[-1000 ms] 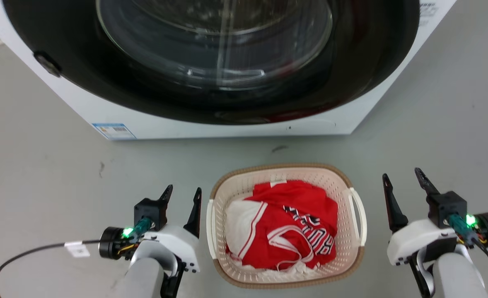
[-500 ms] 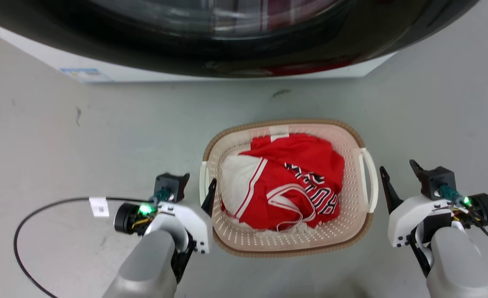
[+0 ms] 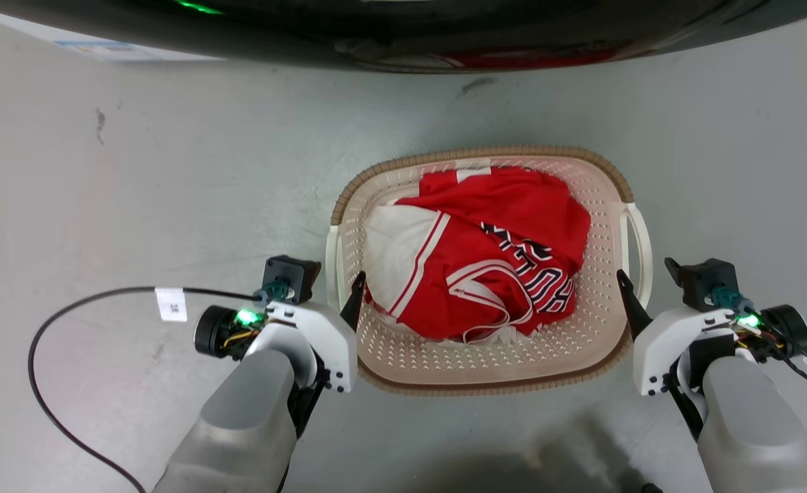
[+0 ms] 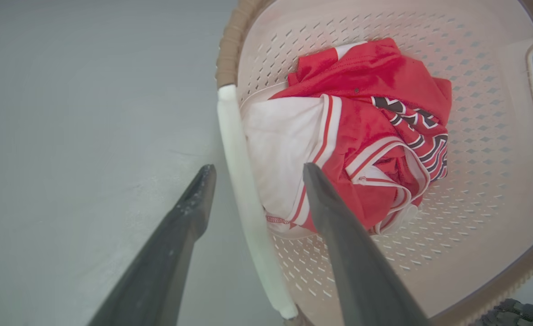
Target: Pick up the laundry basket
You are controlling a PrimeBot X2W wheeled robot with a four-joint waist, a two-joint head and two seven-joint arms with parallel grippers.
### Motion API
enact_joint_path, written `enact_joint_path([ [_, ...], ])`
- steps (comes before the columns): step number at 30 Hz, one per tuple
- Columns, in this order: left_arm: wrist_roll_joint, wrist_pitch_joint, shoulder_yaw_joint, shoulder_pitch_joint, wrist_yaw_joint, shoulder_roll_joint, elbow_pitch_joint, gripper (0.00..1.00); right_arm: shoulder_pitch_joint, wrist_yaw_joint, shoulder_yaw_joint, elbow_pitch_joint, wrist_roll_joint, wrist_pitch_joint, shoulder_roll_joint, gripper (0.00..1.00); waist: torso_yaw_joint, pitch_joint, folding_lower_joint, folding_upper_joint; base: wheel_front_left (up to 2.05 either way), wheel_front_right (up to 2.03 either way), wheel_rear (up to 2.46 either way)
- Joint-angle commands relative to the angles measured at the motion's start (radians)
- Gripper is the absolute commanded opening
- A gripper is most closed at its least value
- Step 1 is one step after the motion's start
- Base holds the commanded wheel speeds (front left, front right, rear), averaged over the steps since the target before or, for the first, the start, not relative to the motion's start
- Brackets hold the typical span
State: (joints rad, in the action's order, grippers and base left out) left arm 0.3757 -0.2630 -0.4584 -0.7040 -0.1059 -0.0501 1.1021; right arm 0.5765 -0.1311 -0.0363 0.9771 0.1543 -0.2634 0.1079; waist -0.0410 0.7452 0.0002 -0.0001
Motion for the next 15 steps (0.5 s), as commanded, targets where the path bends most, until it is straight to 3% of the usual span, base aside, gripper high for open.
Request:
enact_joint_path([
  [1, 0.009, -0.003, -0.01, -0.024, -0.004, 0.0, 0.006, 1.0, 0.026, 0.001, 0.006, 0.011, -0.009, -0.002, -0.002, 1.0, -0.003, 0.02, -0.0002, 0.0001, 0.0, 0.0, 0.0],
  [15, 0.069, -0.003, -0.099, -0.106, 0.003, -0.001, 0.057, 1.0, 0.115, 0.001, 0.037, 0.125, -0.021, -0.002, -0.012, 1.0, -0.006, 0.095, -0.0002, 0.0001, 0.0, 0.0, 0.0],
])
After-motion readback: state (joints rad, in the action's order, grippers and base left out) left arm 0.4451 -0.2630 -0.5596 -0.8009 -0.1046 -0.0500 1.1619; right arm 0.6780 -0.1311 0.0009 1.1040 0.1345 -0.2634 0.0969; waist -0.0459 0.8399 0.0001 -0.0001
